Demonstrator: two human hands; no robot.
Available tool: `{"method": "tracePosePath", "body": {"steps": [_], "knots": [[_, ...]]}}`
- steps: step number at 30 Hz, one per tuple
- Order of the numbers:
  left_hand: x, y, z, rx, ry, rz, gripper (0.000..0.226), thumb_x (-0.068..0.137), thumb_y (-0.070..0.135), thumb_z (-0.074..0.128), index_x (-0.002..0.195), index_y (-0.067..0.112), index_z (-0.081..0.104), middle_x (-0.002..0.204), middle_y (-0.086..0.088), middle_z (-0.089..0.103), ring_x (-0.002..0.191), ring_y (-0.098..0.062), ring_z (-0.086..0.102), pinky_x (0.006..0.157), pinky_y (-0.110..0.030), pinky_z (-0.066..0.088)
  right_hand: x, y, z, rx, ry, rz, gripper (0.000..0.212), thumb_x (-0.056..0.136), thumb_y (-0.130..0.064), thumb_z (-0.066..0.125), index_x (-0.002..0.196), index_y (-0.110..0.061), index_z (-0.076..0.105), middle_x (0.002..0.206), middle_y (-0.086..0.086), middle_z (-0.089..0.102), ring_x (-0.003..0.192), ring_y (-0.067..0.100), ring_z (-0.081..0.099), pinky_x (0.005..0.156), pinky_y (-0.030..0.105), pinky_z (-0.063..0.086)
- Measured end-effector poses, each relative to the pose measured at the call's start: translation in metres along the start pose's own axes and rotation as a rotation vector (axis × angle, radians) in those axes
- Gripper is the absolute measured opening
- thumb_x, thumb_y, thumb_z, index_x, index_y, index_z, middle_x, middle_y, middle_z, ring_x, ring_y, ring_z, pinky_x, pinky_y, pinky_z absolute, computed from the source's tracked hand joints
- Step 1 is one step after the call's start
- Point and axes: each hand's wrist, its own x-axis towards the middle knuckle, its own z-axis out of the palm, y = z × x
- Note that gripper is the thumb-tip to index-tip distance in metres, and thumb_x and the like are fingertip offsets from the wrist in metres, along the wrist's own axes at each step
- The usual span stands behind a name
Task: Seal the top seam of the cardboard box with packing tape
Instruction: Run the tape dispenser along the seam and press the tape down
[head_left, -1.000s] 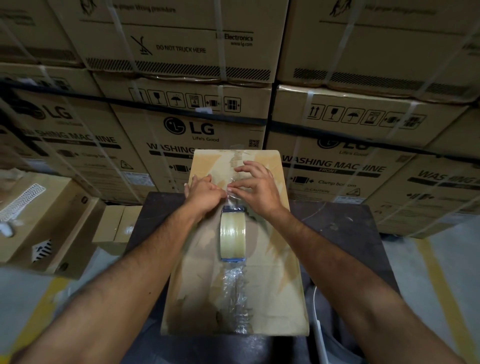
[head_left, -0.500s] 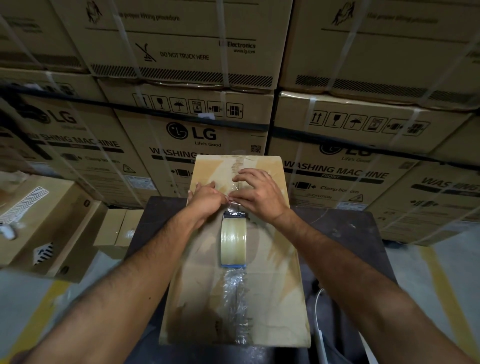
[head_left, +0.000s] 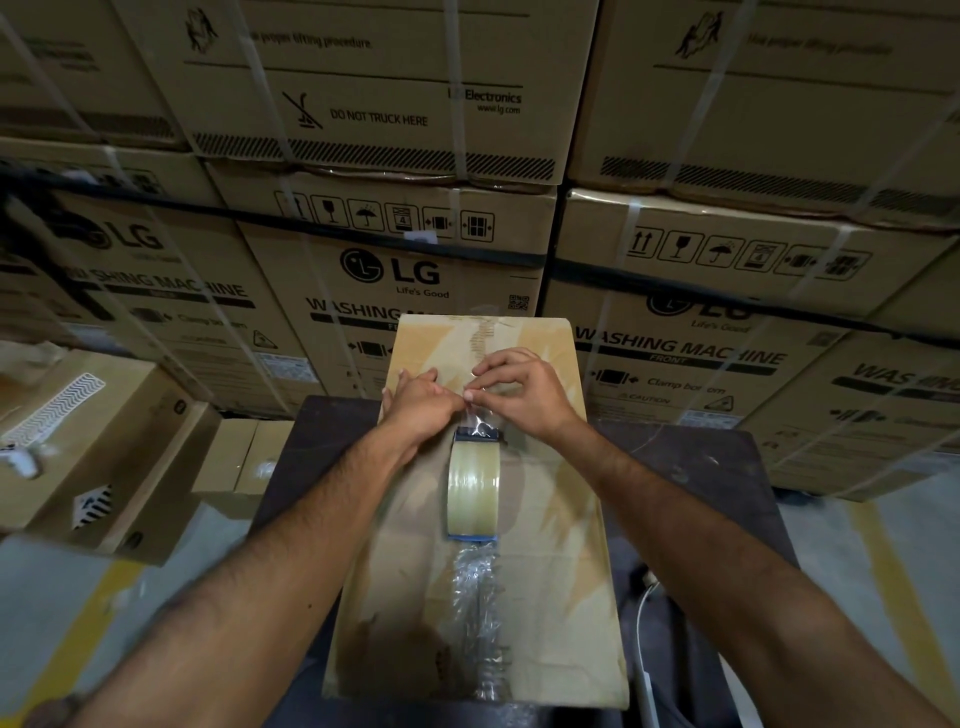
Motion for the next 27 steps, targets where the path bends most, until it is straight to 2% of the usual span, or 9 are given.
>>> {"method": "tracePosePath", "body": {"steps": [4,7,9,12,15,19,25,27], "knots": [[0.000,0.000,0.000,-0.014,-0.004,-0.002,0.024,0.091,0.027,0.076,0.067,0.023,0.076,0.174,0.002,0.031,0.165,-0.022,-0.009,0.125,-0.052,-0.022,0.000,-0.002,-0.003,0.013,-0.020,-0.027,0.019,0.079,-0.035,0.094,0.094,-0.025,0.088,0.106,-0.006,0.078,0.115,0.017,0.064,0.104,0.047,0.050],[0.004,-0.003,0.000,0.000,0.008,0.002,0.020,0.091,0.032,0.077,0.077,0.019,0.082,0.174,0.004,0.031,0.166,-0.023,-0.009,0.127,-0.053,-0.021,0.002,-0.003,-0.005,0.017,-0.040,-0.028,0.019,0.078,-0.032,0.096,0.092,-0.022,0.088,0.105,-0.006,0.079,0.114,0.017,0.065,0.105,0.046,0.049],[0.006,-0.004,0.001,0.009,0.004,0.006,0.020,0.092,0.031,0.076,0.079,0.017,0.083,0.174,0.004,0.030,0.166,-0.023,-0.009,0.127,-0.052,-0.021,0.003,-0.004,-0.007,0.020,-0.064,-0.012,0.019,0.077,-0.033,0.096,0.090,-0.024,0.088,0.105,-0.009,0.079,0.115,0.017,0.064,0.107,0.048,0.049],[0.006,-0.004,0.000,-0.001,-0.014,0.004,0.018,0.092,0.027,0.076,0.076,0.023,0.081,0.175,0.004,0.029,0.165,-0.023,-0.011,0.125,-0.050,-0.022,0.001,-0.006,-0.009,-0.044,-0.111,-0.064,0.019,0.075,-0.036,0.097,0.091,-0.031,0.087,0.107,-0.012,0.077,0.117,0.017,0.062,0.105,0.049,0.050],[0.009,-0.005,-0.002,-0.003,-0.017,-0.011,0.010,0.093,0.024,0.076,0.092,0.019,0.085,0.175,0.004,0.028,0.165,-0.023,-0.013,0.124,-0.050,-0.024,-0.003,-0.005,-0.009,-0.144,-0.129,-0.157,0.020,0.076,-0.040,0.095,0.093,-0.032,0.087,0.110,-0.012,0.075,0.117,0.019,0.061,0.101,0.052,0.051],[0.011,-0.006,-0.004,-0.015,-0.032,-0.022,0.013,0.094,0.019,0.074,0.096,0.021,0.086,0.176,0.003,0.024,0.165,-0.024,-0.016,0.122,-0.051,-0.027,-0.007,-0.004,-0.010,-0.266,-0.140,-0.232,0.022,0.081,-0.050,0.088,0.098,-0.037,0.086,0.119,-0.012,0.073,0.124,0.022,0.060,0.101,0.055,0.050],[0.015,-0.006,-0.003,-0.048,-0.058,-0.021,0.020,0.098,0.017,0.067,0.093,0.025,0.085,0.177,0.003,0.022,0.164,-0.023,-0.018,0.119,-0.050,-0.031,-0.012,-0.007,-0.015,-0.454,-0.166,-0.318,0.024,0.088,-0.051,0.083,0.110,-0.042,0.083,0.139,-0.005,0.067,0.135,0.023,0.055,0.103,0.048,0.047],[0.016,-0.009,-0.002,-0.061,-0.056,-0.040,0.019,0.095,0.024,0.068,0.104,0.024,0.085,0.177,0.005,0.020,0.164,-0.023,-0.019,0.117,-0.047,-0.031,-0.014,-0.009,-0.017,-0.490,-0.177,-0.334,0.025,0.090,-0.052,0.081,0.113,-0.042,0.082,0.143,-0.002,0.065,0.137,0.024,0.054,0.105,0.048,0.046]]}}
